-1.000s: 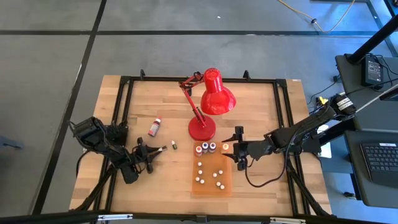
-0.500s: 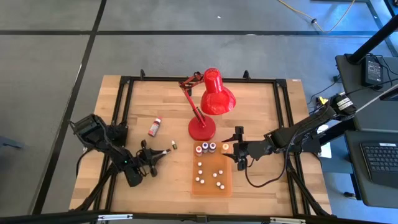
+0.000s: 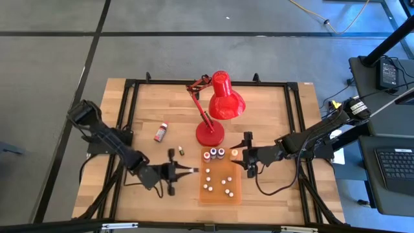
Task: Pick & Place food coloring
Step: Put the small red food coloring bottle into the orange bin
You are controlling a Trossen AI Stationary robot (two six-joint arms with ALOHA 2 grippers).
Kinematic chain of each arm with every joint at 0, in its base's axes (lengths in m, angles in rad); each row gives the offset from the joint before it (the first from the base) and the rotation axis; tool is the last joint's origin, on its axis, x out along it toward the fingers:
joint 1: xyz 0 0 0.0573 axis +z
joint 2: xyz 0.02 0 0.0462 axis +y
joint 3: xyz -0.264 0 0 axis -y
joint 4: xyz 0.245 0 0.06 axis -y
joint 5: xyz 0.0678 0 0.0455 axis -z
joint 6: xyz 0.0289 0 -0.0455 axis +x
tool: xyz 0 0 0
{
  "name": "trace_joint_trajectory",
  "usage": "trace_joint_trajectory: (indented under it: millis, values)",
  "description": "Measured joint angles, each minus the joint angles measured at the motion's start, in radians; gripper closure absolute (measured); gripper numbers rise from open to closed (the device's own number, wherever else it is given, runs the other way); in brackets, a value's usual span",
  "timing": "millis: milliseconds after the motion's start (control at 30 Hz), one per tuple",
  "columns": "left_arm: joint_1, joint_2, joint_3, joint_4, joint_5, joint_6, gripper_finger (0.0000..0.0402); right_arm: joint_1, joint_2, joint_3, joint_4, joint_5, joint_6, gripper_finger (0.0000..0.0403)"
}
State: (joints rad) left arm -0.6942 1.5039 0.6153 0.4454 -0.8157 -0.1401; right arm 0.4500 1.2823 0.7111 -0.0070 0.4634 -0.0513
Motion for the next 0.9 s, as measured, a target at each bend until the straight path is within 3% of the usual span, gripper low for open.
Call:
trace_joint_trajectory:
  millis: [167,367,533,700,900]
  values:
    - [0.079,-0.003,0.102,0.002,0.077,0.132,0.0346,0.000,0.000,0.000,0.131,-0.101,-0.037,0.0150]
    - [0.170,-0.003,0.155,0.058,0.122,-0.017,0.0343,0.000,0.000,0.000,0.326,-0.202,-0.141,0.0150]
    - [0.212,-0.003,0.161,0.060,0.215,-0.041,0.0342,-0.002,0.006,0.000,0.407,-0.174,-0.171,0.0150]
    - [0.220,-0.003,0.161,0.077,0.218,-0.040,0.0341,-0.002,0.007,0.000,0.415,-0.169,-0.169,0.0150]
    - [0.219,-0.003,0.162,0.128,0.261,-0.032,0.0341,-0.030,0.086,0.000,0.548,-0.170,-0.178,0.0150]
